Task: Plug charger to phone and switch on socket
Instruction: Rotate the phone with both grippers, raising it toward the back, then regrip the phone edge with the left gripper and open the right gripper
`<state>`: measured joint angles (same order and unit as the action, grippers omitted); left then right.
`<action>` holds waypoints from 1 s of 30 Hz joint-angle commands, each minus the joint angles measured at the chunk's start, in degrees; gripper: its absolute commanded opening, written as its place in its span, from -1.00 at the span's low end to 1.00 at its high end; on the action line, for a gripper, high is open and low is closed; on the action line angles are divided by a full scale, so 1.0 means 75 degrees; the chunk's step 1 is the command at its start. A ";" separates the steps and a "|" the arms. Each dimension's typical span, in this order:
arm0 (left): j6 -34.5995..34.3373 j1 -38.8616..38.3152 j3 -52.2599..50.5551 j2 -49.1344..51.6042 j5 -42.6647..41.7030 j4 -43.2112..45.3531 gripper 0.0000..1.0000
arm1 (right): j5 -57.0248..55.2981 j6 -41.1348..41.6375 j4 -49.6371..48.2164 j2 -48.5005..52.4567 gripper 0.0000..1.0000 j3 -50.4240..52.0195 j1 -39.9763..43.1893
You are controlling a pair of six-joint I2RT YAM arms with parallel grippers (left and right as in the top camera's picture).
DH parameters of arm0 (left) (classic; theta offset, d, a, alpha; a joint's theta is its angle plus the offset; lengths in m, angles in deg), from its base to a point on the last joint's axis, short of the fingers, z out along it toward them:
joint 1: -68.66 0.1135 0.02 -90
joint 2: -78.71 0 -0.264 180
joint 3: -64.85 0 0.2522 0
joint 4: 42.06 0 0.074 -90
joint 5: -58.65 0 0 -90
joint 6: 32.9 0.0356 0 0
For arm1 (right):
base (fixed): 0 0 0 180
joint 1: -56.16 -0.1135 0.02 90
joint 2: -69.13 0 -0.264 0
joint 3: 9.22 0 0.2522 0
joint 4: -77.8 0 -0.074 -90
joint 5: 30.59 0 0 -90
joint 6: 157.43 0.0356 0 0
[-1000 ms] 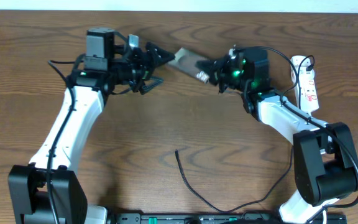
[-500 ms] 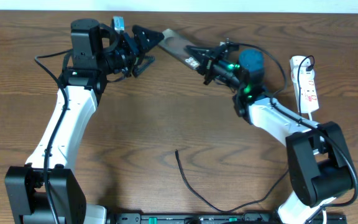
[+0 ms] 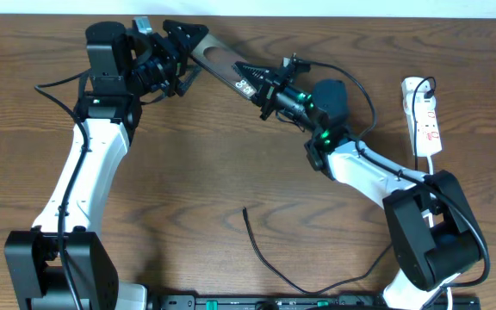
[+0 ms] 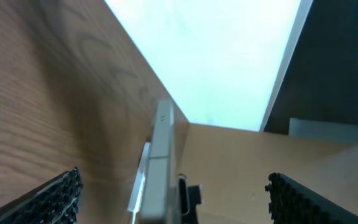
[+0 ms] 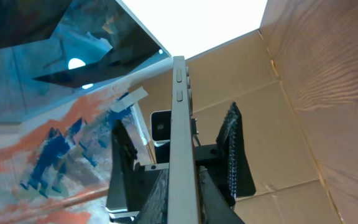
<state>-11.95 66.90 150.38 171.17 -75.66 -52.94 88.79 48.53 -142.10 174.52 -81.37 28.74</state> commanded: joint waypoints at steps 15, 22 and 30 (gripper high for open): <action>-0.0347 0.0020 0.0032 -0.0026 0.0321 0.0032 0.12 | -0.1017 0.0189 -0.0498 -0.0073 -0.97 -0.0102 -0.0641; -0.0338 0.0017 0.0032 -0.0023 0.0321 0.0032 -0.14 | -0.1011 0.0189 -0.0501 -0.0073 -0.97 -0.0102 -0.0673; 0.0493 0.0012 0.0032 -0.0023 0.0318 -0.0280 -0.14 | -0.0994 0.0111 -0.0393 -0.0073 -0.97 -0.0102 -0.0863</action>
<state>-11.36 66.90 150.38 171.17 -73.35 -54.56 81.89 49.31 -144.64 174.52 -81.37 23.06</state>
